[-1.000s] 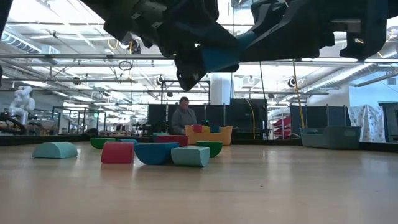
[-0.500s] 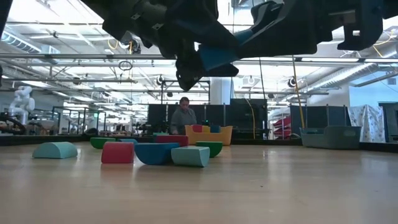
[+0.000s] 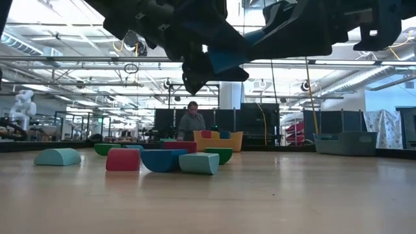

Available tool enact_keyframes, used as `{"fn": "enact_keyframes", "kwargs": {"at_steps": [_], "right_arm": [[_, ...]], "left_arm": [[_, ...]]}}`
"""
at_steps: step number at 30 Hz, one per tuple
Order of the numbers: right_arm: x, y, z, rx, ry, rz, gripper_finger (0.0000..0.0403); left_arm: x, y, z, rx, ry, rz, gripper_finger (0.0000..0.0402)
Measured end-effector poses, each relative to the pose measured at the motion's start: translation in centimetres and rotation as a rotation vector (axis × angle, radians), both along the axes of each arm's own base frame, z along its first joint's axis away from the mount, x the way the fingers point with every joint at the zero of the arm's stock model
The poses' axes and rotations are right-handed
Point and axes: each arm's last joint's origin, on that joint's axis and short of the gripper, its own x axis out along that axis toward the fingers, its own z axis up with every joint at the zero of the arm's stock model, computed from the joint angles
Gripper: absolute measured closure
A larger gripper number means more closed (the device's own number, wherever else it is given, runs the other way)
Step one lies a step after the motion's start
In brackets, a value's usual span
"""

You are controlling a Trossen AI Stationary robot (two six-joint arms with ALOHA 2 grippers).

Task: Sort blocks by size
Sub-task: Put the blue cylindrical block into the blue bin

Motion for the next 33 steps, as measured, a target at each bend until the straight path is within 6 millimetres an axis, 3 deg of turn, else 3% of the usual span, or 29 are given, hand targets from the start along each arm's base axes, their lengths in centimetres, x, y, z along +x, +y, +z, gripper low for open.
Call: {"fn": "enact_keyframes", "kwargs": {"at_steps": [11, 21, 27, 33], "right_arm": [[-0.1, -0.2, -0.1, -0.035, 0.004, -0.065, 0.029], [-0.3, -0.4, -0.5, -0.022, 0.036, -0.094, 0.029], [-0.7, -0.6, -0.7, -0.017, 0.088, -0.112, 0.029], [-2.0, -1.0, 0.3, -0.025, 0.114, -0.194, 0.029]], "left_arm": [[0.1, 0.8, 0.0, -0.055, 0.012, -0.068, 0.0191], [0.2, 2.5, 0.0, -0.122, 0.075, 0.013, 0.0191], [-0.3, 3.0, 1.3, -0.111, 0.061, 0.033, 0.0191], [-1.8, 3.6, 3.6, -0.013, 0.047, 0.1, 0.0191]]}}
